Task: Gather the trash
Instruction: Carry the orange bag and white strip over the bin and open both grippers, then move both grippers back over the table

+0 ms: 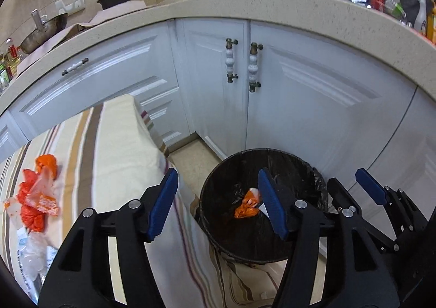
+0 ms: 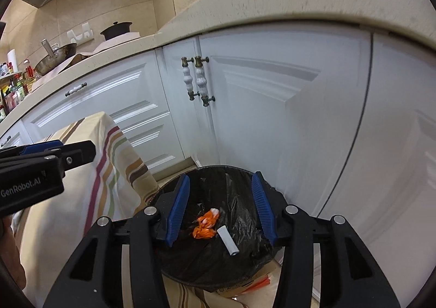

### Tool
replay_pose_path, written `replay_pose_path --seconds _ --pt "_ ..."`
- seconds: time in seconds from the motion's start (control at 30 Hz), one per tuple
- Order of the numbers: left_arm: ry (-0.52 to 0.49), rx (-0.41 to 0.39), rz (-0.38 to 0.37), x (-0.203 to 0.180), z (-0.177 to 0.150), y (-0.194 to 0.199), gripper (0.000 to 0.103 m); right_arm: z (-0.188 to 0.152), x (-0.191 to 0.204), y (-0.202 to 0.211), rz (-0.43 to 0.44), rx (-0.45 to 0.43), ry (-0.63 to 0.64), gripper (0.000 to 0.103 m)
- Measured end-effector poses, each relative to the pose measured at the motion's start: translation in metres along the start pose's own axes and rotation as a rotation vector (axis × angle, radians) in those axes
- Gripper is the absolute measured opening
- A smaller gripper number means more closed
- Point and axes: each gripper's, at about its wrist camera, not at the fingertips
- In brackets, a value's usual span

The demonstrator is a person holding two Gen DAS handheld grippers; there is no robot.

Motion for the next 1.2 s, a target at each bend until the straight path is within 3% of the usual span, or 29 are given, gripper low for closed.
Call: replay_pose_path --seconds 0.3,0.5,0.9,1.2 --pt "0.05 -0.067 -0.003 0.044 -0.014 0.069 0.06 0.012 0.032 0.054 0.013 -0.059 0.025 0.052" --pt "0.103 -0.094 0.05 0.098 -0.046 0.115 0.06 0.004 0.072 0.083 0.063 -0.071 0.058 0.054" --pt "0.235 -0.036 0.203 0.208 -0.135 0.17 0.06 -0.034 0.177 0.124 0.256 -0.037 0.201 0.057" --pt "0.327 -0.002 0.301 0.267 -0.19 0.193 0.06 -0.081 0.246 0.139 0.4 0.021 0.341 0.057"
Point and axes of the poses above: each gripper's, at about its wrist camera, not at the fingertips, and y roughly against the way its jaws point, x to its left, z to its top
